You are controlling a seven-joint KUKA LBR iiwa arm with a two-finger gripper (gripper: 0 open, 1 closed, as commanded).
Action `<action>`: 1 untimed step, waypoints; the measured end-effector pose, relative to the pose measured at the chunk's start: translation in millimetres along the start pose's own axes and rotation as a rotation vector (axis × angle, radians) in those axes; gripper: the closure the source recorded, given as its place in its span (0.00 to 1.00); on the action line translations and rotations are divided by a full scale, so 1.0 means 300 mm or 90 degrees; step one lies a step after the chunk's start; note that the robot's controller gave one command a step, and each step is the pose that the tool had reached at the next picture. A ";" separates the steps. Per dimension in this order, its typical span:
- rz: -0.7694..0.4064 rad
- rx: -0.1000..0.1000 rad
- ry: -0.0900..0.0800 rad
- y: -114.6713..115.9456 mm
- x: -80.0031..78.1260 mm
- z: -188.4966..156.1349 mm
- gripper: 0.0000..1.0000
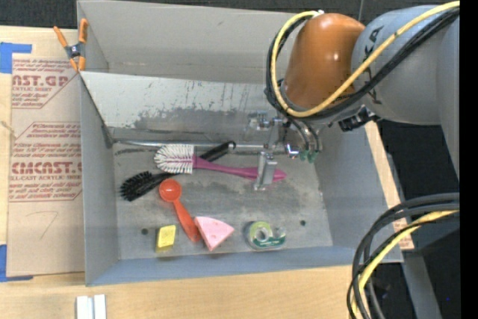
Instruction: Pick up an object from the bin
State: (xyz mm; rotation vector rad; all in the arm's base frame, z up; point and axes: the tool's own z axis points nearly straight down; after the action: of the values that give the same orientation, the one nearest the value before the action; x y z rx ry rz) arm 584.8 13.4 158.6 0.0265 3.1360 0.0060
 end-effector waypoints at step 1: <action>-0.006 0.001 0.005 -0.167 -0.013 0.128 0.00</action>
Offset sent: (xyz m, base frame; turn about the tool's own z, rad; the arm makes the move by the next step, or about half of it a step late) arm 0.0015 -0.0234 -0.0318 0.0162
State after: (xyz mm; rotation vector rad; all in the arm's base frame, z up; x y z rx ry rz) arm 587.9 -36.6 120.1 0.0124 3.1435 0.0033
